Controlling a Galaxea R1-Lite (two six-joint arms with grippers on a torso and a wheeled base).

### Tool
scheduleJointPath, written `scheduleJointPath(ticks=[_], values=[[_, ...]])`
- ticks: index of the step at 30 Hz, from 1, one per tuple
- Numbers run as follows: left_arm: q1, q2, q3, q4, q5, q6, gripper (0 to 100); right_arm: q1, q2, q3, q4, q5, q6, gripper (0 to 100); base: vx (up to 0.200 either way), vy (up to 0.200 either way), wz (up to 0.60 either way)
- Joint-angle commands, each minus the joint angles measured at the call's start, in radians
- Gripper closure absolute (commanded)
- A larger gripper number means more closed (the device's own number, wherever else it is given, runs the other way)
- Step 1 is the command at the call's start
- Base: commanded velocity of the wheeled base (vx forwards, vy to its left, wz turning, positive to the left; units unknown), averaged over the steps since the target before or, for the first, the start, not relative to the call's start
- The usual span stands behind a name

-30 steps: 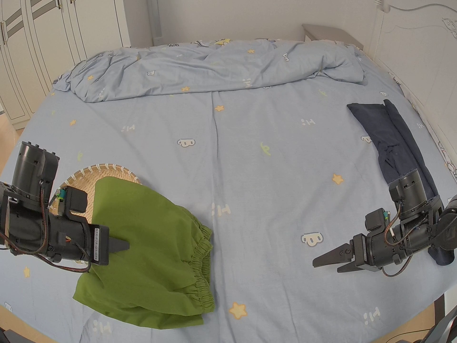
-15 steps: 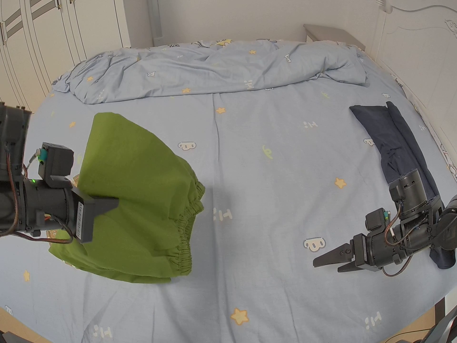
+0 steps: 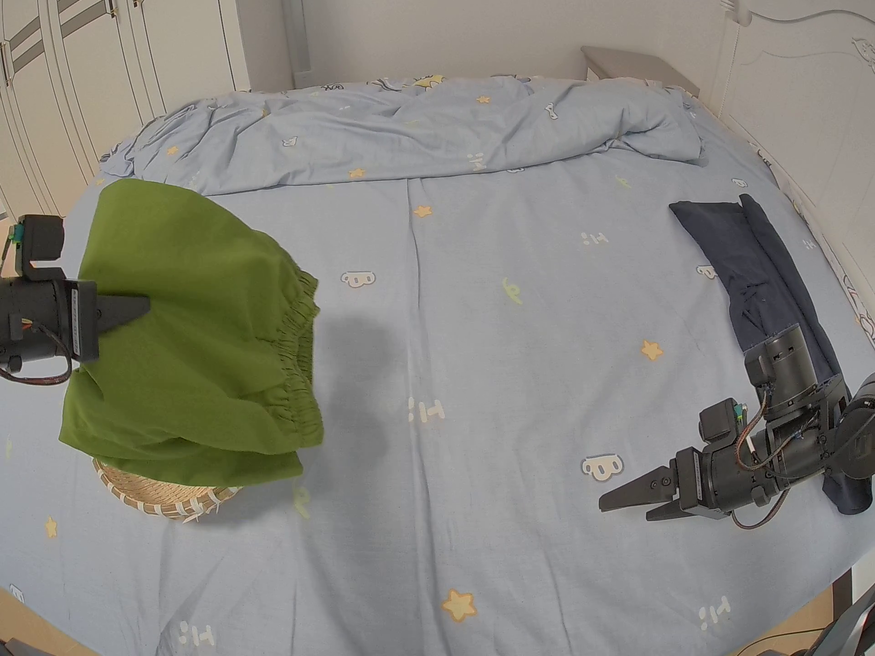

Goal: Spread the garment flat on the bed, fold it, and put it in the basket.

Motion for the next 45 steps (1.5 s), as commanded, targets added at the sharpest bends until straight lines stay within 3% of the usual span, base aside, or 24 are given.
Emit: scheduleJointPath(ticks=[1,9,10,12,14,20,26,27,32,38,45], values=[[0.151,0.058,-0.021,0.001,-0.054,-0.002,100,0.001,0.002,0.0,-0.001,0.001,-0.001,0,0.0,0.0,0.0],[0.262,0.194,0.089,0.007,-0.077,0.001,100,0.003,0.002,0.0,-0.001,0.001,-0.003,0,0.0,0.0,0.0],[0.303,0.306,0.128,0.001,-0.083,0.002,100,0.01,0.002,0.002,0.001,0.001,-0.001,0,0.0,0.0,0.0],[0.305,0.314,0.129,0.001,-0.083,0.002,100,0.012,0.002,0.002,0.001,0.001,-0.001,0,0.0,0.0,0.0],[0.366,0.487,0.129,-0.035,-0.081,0.007,100,0.027,-0.001,0.003,0.002,-0.001,-0.001,0,0.0,0.0,0.0],[0.391,0.627,0.132,-0.141,-0.074,0.004,100,0.03,-0.01,0.003,0.004,-0.001,0.002,0,0.0,0.0,0.0],[0.383,0.625,0.125,-0.141,-0.074,-0.002,100,0.03,-0.012,0.003,0.004,-0.001,0.002,0,0.0,0.0,0.0],[0.38,0.605,0.125,-0.141,-0.075,-0.004,0,0.03,-0.012,0.003,0.004,-0.002,0.002,0,0.0,0.0,0.0],[0.371,0.493,0.134,-0.137,-0.075,-0.033,0,0.03,-0.012,0.003,0.002,-0.002,0.0,0,0.0,0.0,0.0],[0.371,0.233,0.137,-0.131,-0.077,-0.096,0,0.03,-0.015,0.003,0.002,-0.002,-0.001,0,0.0,0.0,0.0],[0.38,-0.019,0.151,-0.125,-0.077,-0.097,0,0.029,-0.019,0.0,0.002,-0.004,-0.001,0,0.0,0.0,0.0]])
